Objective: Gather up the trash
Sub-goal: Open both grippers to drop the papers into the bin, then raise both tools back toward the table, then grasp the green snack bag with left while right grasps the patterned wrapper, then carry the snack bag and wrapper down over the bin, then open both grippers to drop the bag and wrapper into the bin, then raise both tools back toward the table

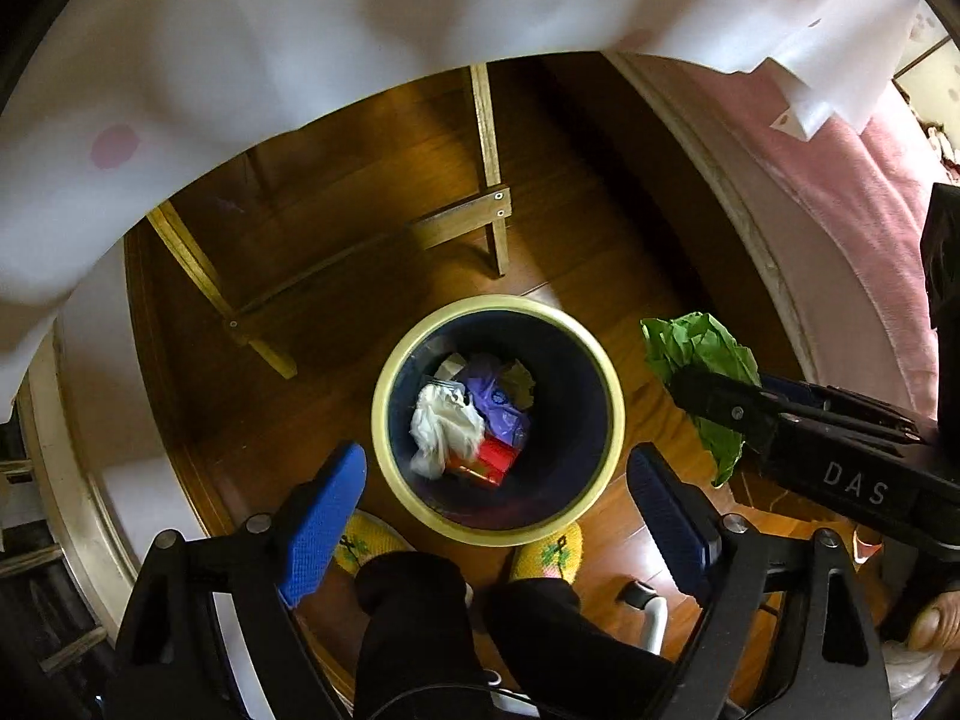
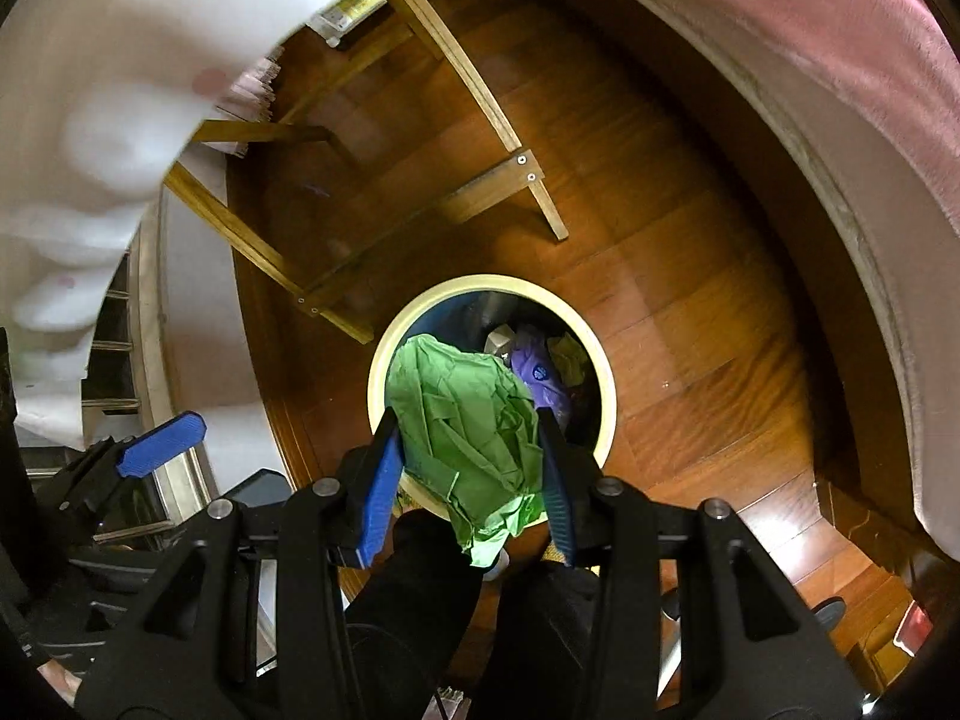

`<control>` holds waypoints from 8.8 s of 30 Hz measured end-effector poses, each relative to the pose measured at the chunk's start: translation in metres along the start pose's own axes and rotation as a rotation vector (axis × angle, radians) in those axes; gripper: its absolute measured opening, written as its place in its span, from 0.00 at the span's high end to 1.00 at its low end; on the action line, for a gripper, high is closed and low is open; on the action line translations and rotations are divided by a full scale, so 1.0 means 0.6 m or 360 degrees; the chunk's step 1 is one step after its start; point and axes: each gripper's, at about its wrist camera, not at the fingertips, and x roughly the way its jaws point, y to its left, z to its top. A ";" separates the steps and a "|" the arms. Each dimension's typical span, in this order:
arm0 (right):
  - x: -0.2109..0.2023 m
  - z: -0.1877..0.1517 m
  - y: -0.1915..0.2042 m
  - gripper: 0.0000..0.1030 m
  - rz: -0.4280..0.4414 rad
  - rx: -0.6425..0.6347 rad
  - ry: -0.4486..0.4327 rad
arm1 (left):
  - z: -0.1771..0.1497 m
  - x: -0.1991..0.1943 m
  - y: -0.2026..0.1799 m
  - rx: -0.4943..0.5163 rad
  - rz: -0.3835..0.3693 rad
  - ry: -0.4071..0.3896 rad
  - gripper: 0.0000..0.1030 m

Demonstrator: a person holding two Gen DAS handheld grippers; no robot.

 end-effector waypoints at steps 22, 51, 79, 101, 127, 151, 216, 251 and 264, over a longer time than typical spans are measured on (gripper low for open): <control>0.019 0.019 0.063 0.41 -0.0016 -0.0101 0.0072 | 0.024 -0.121 0.119 -0.0239 0.0141 -0.0175 0.12; -0.533 0.035 0.258 0.41 0.0149 -0.0486 -0.0469 | 0.040 -0.690 0.094 -0.0241 0.0298 -0.0788 0.12; -0.659 0.401 0.529 0.40 0.0144 -0.0581 -0.0815 | 0.427 -0.826 0.355 -0.0069 0.0355 -0.0868 0.11; -0.278 0.869 0.760 0.40 -0.0069 -0.0525 -0.0513 | 0.853 -0.406 0.575 0.0104 0.0216 -0.0339 0.11; -0.192 0.795 0.713 0.63 -0.0004 -0.0463 -0.0391 | 0.857 -0.323 0.573 0.0067 0.0005 -0.0316 0.56; -0.394 0.586 0.631 0.65 0.0219 -0.0459 -0.0560 | 0.631 -0.556 0.424 0.0044 -0.0069 -0.0563 0.74; 0.061 -0.058 -0.023 0.65 -0.0046 -0.0072 0.0029 | 0.018 0.079 -0.017 0.0270 0.0049 0.0083 0.50; -0.027 -0.007 0.079 0.39 -0.0065 -0.0161 -0.0060 | 0.006 -0.153 0.118 -0.0116 0.0173 -0.0172 0.15; -0.276 0.006 0.161 0.39 -0.0045 -0.0316 -0.0158 | 0.014 -0.429 0.083 -0.0130 0.0245 -0.0361 0.15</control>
